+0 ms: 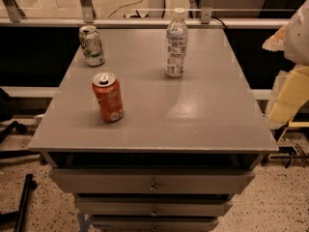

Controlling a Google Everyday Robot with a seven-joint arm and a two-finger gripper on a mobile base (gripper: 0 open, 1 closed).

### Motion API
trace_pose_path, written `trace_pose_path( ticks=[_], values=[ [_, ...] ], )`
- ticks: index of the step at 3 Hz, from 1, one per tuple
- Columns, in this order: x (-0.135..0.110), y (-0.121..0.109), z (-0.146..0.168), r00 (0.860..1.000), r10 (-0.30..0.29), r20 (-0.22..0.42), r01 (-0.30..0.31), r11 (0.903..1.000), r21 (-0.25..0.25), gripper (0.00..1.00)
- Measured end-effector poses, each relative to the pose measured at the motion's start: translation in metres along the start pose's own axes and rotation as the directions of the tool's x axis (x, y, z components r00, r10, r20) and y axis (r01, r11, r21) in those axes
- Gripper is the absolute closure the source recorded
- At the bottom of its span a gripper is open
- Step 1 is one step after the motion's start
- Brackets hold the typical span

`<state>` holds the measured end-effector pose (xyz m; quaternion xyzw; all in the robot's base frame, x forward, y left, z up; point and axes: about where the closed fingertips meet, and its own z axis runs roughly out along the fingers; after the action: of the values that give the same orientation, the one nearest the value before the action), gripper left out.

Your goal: Knock blue plastic bottle over

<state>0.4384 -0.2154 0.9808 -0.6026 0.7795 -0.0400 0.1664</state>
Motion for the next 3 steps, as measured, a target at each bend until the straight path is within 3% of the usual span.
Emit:
trace_pose_path(
  ticks=[2,3],
  values=[
    [0.004,-0.008,0.0,0.999,0.033,0.038,-0.034,0.9992,0.019,0.0],
    [0.022,-0.036,0.009,0.991,0.079,0.11,-0.083,0.9961,0.03,0.0]
  ],
)
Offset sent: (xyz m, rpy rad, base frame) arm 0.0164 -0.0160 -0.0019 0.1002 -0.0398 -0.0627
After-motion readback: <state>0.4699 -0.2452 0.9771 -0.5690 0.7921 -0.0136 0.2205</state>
